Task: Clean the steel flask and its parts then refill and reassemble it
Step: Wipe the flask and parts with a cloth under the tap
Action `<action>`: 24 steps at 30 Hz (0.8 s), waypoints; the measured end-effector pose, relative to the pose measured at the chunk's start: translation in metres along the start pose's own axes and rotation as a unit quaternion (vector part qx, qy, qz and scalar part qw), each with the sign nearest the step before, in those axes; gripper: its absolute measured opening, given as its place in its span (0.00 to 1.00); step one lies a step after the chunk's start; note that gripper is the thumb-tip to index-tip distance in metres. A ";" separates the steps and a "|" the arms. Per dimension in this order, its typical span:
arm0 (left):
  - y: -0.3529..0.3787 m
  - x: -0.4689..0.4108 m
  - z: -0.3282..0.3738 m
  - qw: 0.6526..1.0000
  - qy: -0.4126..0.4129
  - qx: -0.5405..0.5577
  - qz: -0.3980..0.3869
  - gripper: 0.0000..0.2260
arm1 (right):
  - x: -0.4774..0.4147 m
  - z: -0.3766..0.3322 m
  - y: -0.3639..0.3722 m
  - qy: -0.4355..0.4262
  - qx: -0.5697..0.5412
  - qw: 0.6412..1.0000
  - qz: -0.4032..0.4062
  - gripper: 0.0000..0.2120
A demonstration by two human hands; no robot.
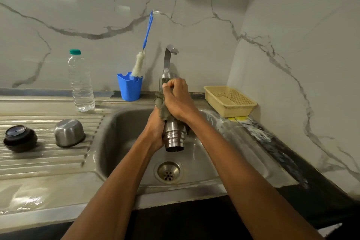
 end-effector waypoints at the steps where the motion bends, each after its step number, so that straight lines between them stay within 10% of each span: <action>1: 0.000 -0.001 -0.002 1.000 -0.008 -0.010 0.004 0.22 | -0.011 0.000 -0.004 0.011 0.009 1.000 0.015 0.13; 5: -0.001 0.001 -0.002 0.999 -0.019 -0.034 0.025 0.21 | -0.023 -0.001 -0.004 0.041 0.005 0.999 -0.004 0.30; 24: -0.009 0.005 0.004 0.997 -0.012 0.036 0.063 0.23 | 0.000 0.004 0.011 0.056 -0.093 0.993 -0.042 0.30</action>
Point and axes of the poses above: each hand's wrist, its own x-axis away from the middle knuckle, its own y-axis out of the palm, z = x × y, the point moved 8 cm from there along -x, towards the middle knuckle, and after that the axes turned 10 degrees about x, right-handed, at the moved point
